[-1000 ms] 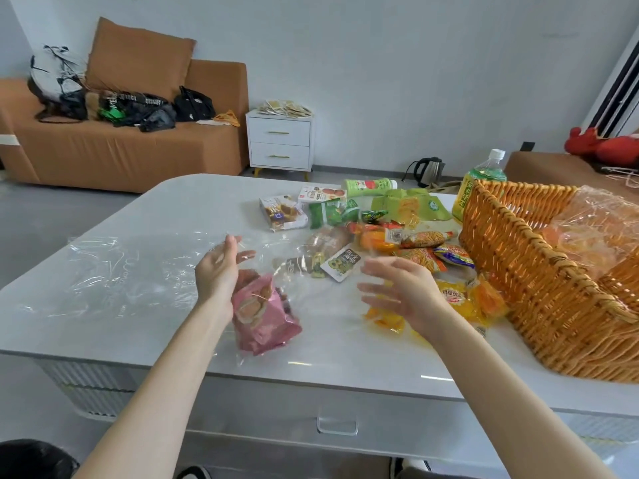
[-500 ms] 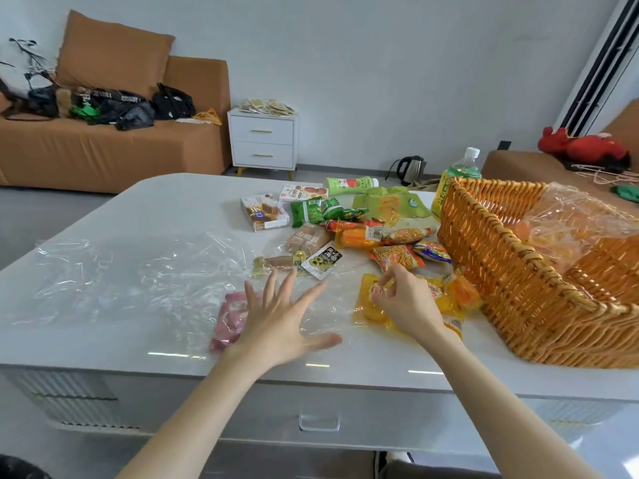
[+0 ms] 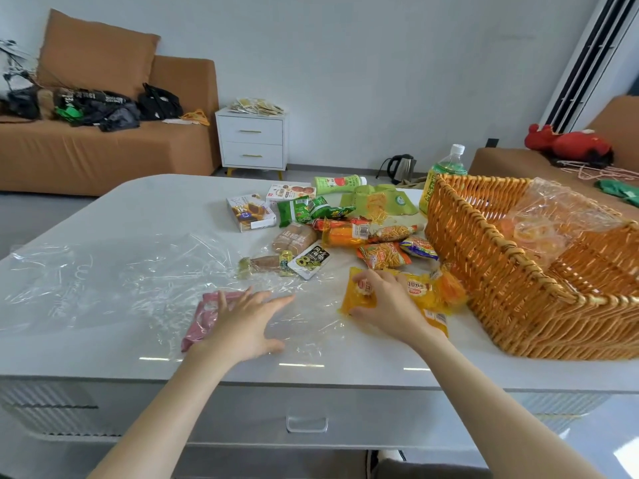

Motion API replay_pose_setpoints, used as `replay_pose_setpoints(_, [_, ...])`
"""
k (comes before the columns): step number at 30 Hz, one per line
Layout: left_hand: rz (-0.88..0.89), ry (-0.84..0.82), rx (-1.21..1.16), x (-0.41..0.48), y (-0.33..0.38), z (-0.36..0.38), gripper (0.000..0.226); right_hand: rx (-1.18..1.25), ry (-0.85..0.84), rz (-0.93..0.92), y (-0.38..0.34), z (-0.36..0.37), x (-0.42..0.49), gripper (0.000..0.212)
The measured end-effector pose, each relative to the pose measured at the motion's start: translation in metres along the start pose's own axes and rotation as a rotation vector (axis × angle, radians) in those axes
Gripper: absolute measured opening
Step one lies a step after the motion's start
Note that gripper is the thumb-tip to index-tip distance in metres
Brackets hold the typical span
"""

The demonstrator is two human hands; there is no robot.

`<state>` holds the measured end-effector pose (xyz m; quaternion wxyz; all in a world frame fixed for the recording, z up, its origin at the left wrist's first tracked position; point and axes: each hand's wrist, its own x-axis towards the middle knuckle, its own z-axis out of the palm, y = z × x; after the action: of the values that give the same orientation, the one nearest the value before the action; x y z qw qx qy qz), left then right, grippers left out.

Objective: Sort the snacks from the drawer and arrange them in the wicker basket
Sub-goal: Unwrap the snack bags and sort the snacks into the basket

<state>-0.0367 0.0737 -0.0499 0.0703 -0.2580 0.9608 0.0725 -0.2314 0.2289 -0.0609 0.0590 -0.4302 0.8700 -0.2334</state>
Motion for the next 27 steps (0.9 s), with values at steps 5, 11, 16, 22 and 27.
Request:
replay_pose_setpoints(5, [0.135, 0.030, -0.305, 0.006, 0.030, -0.011, 0.096, 0.211, 0.050, -0.054, 0.009, -0.020, -0.003, 0.066])
replay_pose_setpoints(11, [0.220, 0.215, -0.489, 0.041, 0.081, 0.000, 0.067, 0.120, -0.096, -0.020, 0.025, -0.058, -0.017, 0.068])
replay_pose_setpoints(16, [0.151, 0.203, -0.472, 0.071, 0.119, 0.013, 0.060, -0.103, -0.282, 0.074, 0.046, -0.056, -0.031, 0.077])
replay_pose_setpoints(22, [-0.009, 0.242, -0.483, 0.096, 0.133, 0.026, 0.066, -0.114, -0.190, 0.123, 0.063, -0.061, -0.032, 0.043])
replay_pose_setpoints(27, [-0.071, 0.262, -0.827, 0.090, 0.139, 0.016, 0.087, 0.413, 0.033, 0.258, 0.052, -0.079, -0.028, 0.042])
